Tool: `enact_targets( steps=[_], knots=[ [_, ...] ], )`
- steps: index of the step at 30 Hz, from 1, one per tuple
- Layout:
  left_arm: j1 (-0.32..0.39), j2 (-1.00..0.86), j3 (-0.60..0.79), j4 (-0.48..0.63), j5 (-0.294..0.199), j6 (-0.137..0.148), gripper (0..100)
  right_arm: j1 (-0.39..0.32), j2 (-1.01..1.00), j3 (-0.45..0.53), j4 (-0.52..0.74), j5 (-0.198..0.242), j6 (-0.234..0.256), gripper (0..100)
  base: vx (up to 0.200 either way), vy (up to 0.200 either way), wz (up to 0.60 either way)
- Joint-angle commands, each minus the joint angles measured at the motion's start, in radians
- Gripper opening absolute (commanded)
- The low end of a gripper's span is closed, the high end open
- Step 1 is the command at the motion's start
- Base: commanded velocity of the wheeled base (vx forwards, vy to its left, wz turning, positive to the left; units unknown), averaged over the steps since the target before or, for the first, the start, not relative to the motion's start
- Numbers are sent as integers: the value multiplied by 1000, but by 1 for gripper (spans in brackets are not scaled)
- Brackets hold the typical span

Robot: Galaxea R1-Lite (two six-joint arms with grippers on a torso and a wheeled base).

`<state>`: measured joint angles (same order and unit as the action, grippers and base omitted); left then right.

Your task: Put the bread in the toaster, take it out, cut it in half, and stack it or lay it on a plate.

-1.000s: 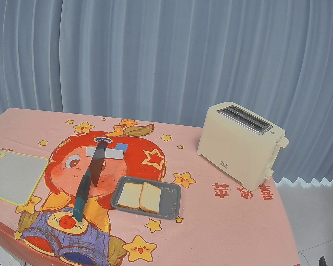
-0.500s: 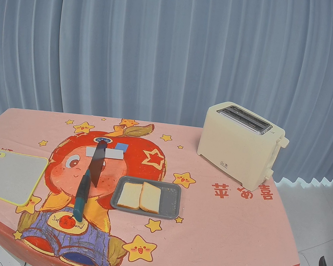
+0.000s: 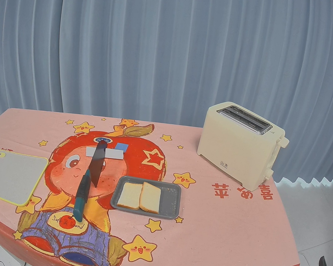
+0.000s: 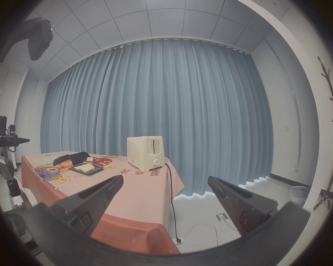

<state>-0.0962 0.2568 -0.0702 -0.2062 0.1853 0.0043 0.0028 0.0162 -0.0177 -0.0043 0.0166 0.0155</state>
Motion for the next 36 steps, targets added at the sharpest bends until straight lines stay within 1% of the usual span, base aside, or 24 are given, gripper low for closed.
enact_targets(
  steps=[1, 8, 20, 29, 36],
  knots=[
    [-2, -100, 3, 45, 0, 0, 100, 0, -16, 18, 0, 0, 0, 100, 0, 0, 0],
    [-2, -145, 7, 88, -1, 0, 100, 0, -16, 18, 0, 0, 0, 100, 0, 0, 0],
    [-4, -148, 21, 88, -6, 0, 100, 0, -16, 18, 0, 0, 0, 100, 0, 0, 0],
    [-4, -166, 66, 90, -6, 2, 100, 0, -16, 18, 0, 0, 0, 100, 0, 0, 0],
    [-5, -168, 70, 131, -6, 0, 100, 0, -16, 18, 0, 0, 0, 100, 0, 0, 0]
  ],
)
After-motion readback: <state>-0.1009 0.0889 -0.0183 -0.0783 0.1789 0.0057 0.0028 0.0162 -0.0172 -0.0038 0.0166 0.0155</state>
